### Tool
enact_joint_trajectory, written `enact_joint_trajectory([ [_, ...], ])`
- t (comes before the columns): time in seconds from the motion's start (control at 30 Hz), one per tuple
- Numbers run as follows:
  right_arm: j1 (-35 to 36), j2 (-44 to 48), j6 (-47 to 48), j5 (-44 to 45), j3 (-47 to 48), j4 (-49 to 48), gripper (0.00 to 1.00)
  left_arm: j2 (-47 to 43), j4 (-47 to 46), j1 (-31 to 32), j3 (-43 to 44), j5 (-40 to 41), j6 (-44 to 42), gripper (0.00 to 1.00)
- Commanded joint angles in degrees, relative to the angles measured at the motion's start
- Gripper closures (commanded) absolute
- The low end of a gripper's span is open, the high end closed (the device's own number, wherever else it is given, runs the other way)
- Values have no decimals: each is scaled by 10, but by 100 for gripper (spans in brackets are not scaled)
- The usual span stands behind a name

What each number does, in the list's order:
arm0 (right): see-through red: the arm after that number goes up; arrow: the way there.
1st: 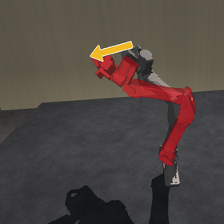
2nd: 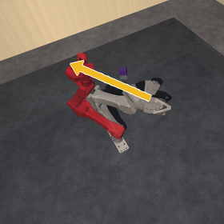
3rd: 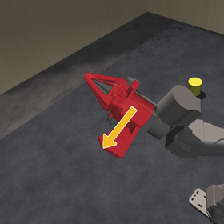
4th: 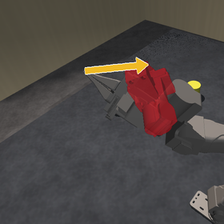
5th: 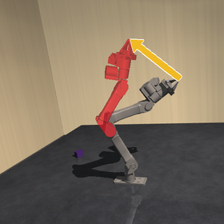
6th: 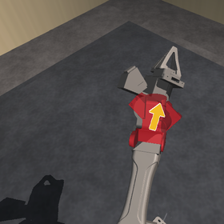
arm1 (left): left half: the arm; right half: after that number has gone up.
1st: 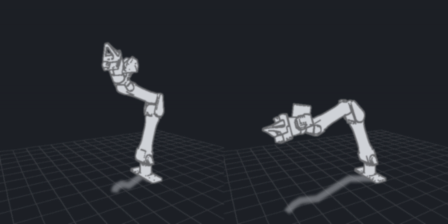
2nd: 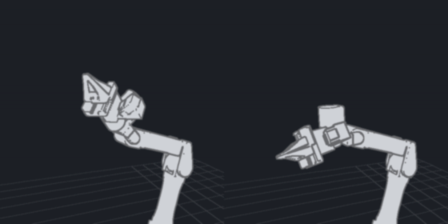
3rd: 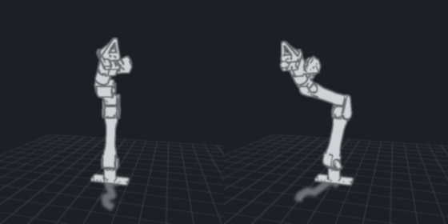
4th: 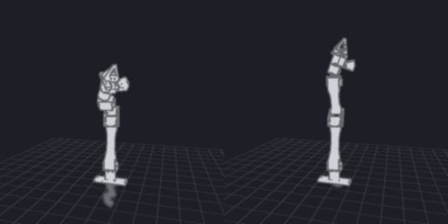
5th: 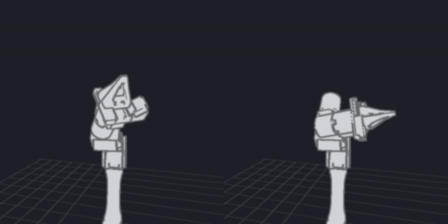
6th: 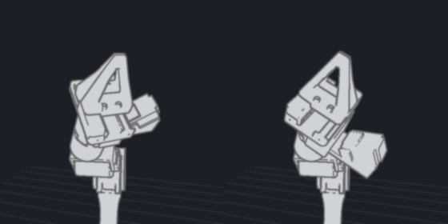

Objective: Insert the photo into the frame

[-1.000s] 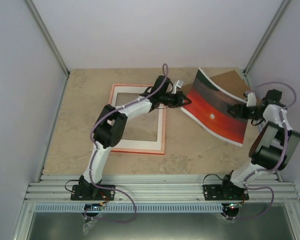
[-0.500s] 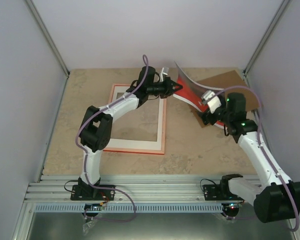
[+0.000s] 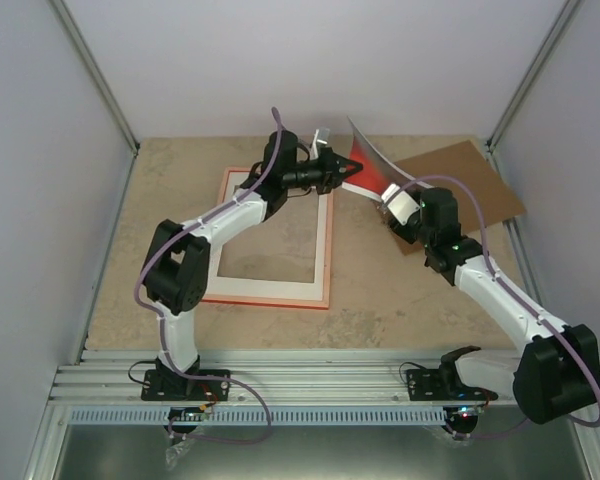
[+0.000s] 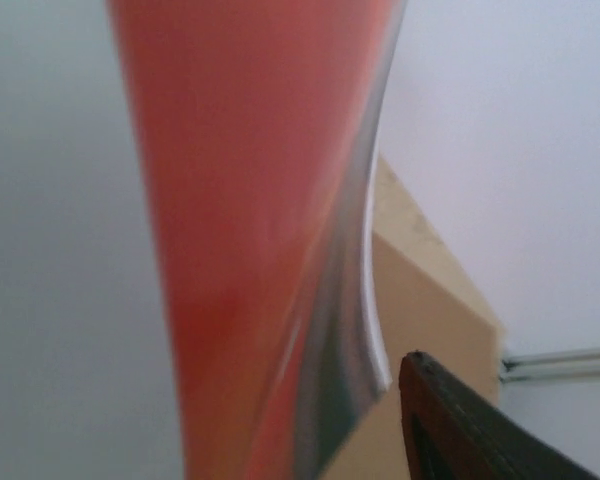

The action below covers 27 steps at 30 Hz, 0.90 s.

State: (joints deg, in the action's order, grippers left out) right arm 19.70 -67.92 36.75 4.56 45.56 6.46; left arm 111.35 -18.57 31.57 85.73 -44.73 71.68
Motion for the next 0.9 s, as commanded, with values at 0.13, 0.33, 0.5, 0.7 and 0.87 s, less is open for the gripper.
enact_joint_trajectory([
  [0.13,1,4,26,59,35,-43,98,-65,-42,-24,-26,-17,9,94],
  [0.33,1,29,-1,-20,117,54,99,-98,-11,-60,1,-16,-73,17],
  [0.5,1,39,-53,-151,193,142,100,-153,167,-152,78,60,-305,1],
  [0.7,3,-11,-143,-325,286,192,99,-266,284,-294,60,232,-439,1],
  [0.87,51,-75,-235,-447,349,183,99,-389,355,-401,-32,439,-477,0],
])
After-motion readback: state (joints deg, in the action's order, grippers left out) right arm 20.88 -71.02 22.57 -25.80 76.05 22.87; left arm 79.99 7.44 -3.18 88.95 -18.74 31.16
